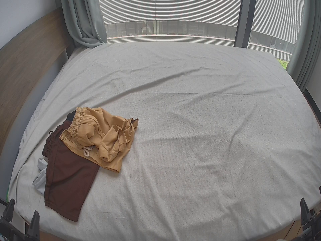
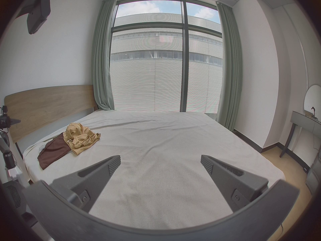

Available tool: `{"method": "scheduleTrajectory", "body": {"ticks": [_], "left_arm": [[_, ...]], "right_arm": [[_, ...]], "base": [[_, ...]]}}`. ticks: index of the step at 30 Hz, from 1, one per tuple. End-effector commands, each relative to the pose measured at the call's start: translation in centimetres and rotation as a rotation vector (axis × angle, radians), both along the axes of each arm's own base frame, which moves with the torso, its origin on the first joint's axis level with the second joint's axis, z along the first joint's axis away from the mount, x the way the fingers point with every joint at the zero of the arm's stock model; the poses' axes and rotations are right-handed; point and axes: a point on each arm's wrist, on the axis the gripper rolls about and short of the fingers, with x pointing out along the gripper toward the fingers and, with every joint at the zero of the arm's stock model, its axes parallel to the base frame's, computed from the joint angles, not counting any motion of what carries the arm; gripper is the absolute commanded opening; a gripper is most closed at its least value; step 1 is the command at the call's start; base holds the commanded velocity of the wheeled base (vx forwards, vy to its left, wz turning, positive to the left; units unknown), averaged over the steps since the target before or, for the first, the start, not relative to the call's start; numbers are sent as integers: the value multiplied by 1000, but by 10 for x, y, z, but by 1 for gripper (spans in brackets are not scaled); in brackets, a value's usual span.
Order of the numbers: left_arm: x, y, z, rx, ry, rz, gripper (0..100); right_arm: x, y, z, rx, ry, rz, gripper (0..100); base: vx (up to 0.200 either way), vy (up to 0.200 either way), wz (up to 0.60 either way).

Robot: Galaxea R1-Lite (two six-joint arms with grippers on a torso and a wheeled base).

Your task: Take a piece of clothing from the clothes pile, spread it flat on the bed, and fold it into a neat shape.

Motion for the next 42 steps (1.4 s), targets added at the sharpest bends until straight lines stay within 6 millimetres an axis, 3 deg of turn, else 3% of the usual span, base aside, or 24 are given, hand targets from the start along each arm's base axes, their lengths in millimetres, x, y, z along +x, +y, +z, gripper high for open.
{"method": "scheduleTrajectory", "body": {"ticks": [1,6,9,10,17,24,25,28,35,42], "left_arm": [[1,0,-5,7,8,1,100],[1,1,-3,-5,-14,44,100],[-14,1,46,-21,-258,48,100],[-14,0,49,-25,-247,31,100],[-2,-3,21,-78,-28,-106,100],[4,-3,53,-133,-25,-139,100],[7,-3,67,-156,-20,-148,100],[17,-3,83,-190,19,-185,100],[47,-7,101,-258,152,-298,100],[89,-15,119,-318,151,-348,100]], "right_arm": [[0,0,-5,0,0,-1,100],[0,0,-5,3,0,0,100],[0,0,-4,3,-2,-1,100],[0,0,-5,1,0,0,100],[0,0,-5,4,0,2,100],[0,0,-5,3,0,2,100],[0,0,-5,3,0,2,100],[0,0,-5,3,0,2,100],[0,0,-5,3,0,2,100],[0,0,-5,1,0,2,100]], "base": [[0,0,0],[0,0,0],[0,0,0],[0,0,0],[0,0,0],[0,0,0],[0,0,0],[0,0,0],[0,0,0],[0,0,0]]}}
